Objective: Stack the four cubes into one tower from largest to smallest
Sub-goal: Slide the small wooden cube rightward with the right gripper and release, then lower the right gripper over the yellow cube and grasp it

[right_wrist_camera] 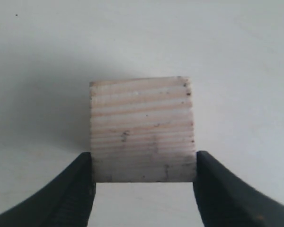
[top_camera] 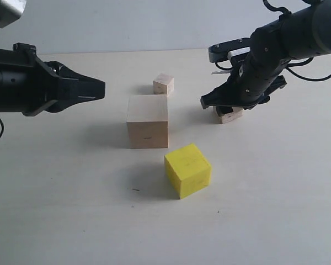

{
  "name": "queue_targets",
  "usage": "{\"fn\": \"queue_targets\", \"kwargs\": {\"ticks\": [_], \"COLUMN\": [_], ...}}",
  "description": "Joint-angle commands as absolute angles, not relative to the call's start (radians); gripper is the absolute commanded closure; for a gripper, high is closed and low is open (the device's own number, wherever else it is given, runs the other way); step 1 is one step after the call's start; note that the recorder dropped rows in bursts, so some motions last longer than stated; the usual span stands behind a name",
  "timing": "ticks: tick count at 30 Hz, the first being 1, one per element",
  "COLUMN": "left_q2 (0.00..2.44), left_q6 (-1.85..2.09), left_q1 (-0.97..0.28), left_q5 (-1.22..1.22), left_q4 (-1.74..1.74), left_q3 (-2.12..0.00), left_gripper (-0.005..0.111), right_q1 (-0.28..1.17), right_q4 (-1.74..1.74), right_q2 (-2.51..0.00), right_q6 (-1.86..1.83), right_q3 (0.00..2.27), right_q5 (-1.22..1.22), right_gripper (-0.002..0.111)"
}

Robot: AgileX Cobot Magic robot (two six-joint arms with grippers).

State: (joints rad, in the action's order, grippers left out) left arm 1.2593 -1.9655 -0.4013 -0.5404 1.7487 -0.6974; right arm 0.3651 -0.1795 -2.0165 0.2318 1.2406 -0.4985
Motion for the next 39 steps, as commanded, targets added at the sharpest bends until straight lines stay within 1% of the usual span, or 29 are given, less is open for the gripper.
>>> {"fn": "queue_targets", "kwargs": {"ticks": [1, 3, 4, 8, 10, 11, 19, 24, 30, 32, 36, 39], "left_q2": [1.252, 1.252, 1.252, 1.252, 1.252, 1.252, 1.252, 1.252, 1.252, 1.252, 1.252, 1.252], "left_q6": [-1.959, -1.955, -1.955, -1.955, -1.955, -1.955, -1.948, -1.948, -1.941, -1.941, -1.94, -1.94], "left_q1": [-0.408, -0.408, -0.408, -0.408, -0.408, -0.408, -0.408, -0.408, -0.408, -0.408, -0.408, -0.408], "left_q5": [-0.524, -0.525, -0.525, -0.525, -0.525, -0.525, -0.525, -0.525, -0.512, -0.505, -0.492, -0.483], "left_q4": [1.744, 1.744, 1.744, 1.744, 1.744, 1.744, 1.744, 1.744, 1.744, 1.744, 1.744, 1.744], "left_q3": [-0.694, -0.694, -0.694, -0.694, -0.694, -0.694, -0.694, -0.694, -0.694, -0.694, -0.694, -0.694], "left_gripper": [0.107, 0.107, 0.107, 0.107, 0.107, 0.107, 0.107, 0.107, 0.107, 0.107, 0.107, 0.107], "right_q1": [0.36, 0.36, 0.36, 0.36, 0.36, 0.36, 0.36, 0.36, 0.36, 0.36, 0.368, 0.411], "right_q4": [-0.187, -0.187, -0.187, -0.187, -0.187, -0.187, -0.187, -0.101, -0.05, 0.025, 0.32, 0.357], "right_q2": [-2.005, -2.005, -2.005, -2.005, -2.005, -2.005, -2.005, -1.971, -1.86, -1.815, -1.757, -1.748], "right_q6": [0.235, 0.225, 0.225, 0.225, 0.227, 0.229, 0.229, 0.229, 0.208, 0.169, -0.061, -0.134], "right_q3": [1.244, 1.244, 1.244, 1.244, 1.244, 1.244, 1.244, 1.244, 1.244, 1.244, 1.244, 1.244], "right_q5": [-0.502, -0.506, -0.51, -0.526, -0.528, -0.528, -0.536, -0.59, -0.674, -0.723, -0.853, -0.903], "right_gripper": [0.105, 0.097, 0.091, 0.06, 0.05, 0.048, 0.047, 0.035, 0.034, 0.034, 0.034, 0.035]}}
